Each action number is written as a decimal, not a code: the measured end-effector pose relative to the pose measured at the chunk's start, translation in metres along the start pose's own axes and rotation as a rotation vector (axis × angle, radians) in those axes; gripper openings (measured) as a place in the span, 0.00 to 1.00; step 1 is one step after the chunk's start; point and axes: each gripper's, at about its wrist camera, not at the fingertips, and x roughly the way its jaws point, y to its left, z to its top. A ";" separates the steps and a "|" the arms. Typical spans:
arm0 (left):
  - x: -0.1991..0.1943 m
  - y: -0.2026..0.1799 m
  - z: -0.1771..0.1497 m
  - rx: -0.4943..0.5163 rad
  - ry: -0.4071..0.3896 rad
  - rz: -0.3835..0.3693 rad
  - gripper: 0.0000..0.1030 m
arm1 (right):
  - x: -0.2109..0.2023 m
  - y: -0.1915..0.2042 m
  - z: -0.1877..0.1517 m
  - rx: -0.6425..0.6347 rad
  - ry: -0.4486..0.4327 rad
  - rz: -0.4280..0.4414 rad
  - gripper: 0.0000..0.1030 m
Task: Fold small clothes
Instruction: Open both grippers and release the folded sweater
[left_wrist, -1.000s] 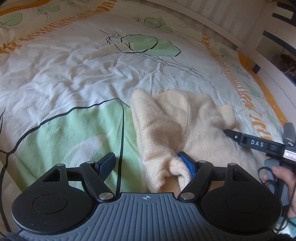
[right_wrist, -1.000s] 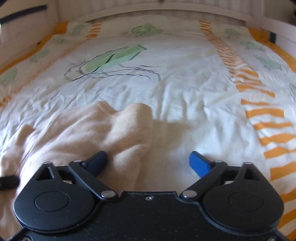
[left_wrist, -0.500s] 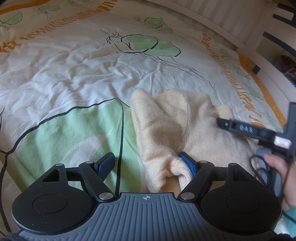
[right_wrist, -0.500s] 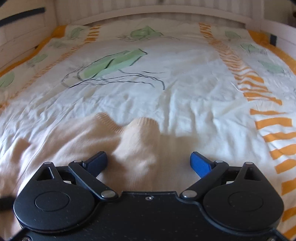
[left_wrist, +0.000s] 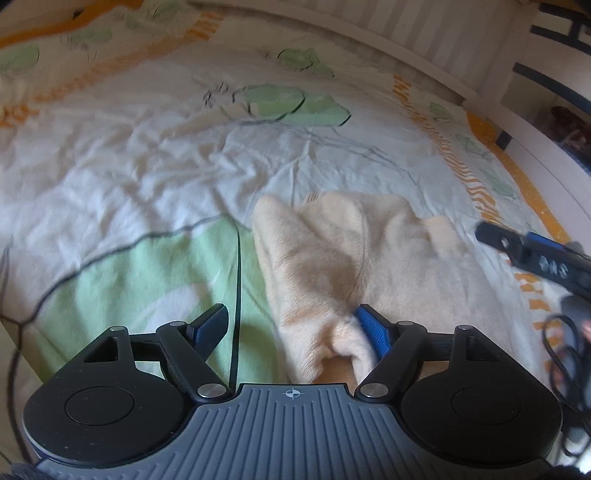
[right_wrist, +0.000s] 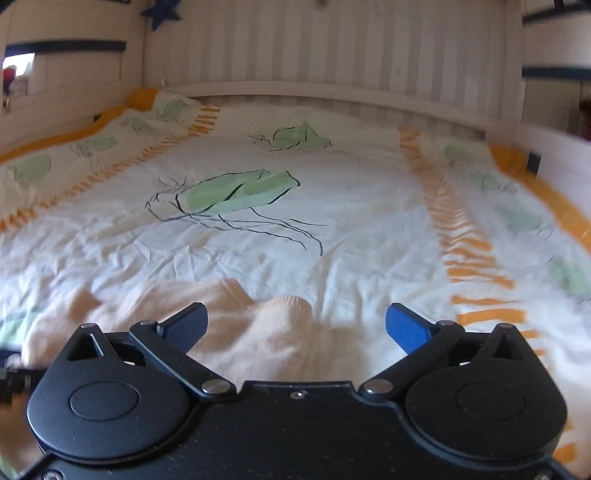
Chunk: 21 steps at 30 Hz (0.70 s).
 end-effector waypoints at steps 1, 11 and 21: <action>-0.004 -0.004 0.001 0.018 -0.016 0.009 0.73 | -0.006 0.003 -0.001 -0.010 0.012 -0.018 0.99; -0.063 -0.046 0.009 0.117 -0.125 0.170 0.73 | -0.062 0.005 -0.002 -0.045 0.114 0.003 0.99; -0.104 -0.061 0.006 0.024 -0.083 0.124 0.75 | -0.111 -0.019 -0.016 0.127 0.212 0.067 0.99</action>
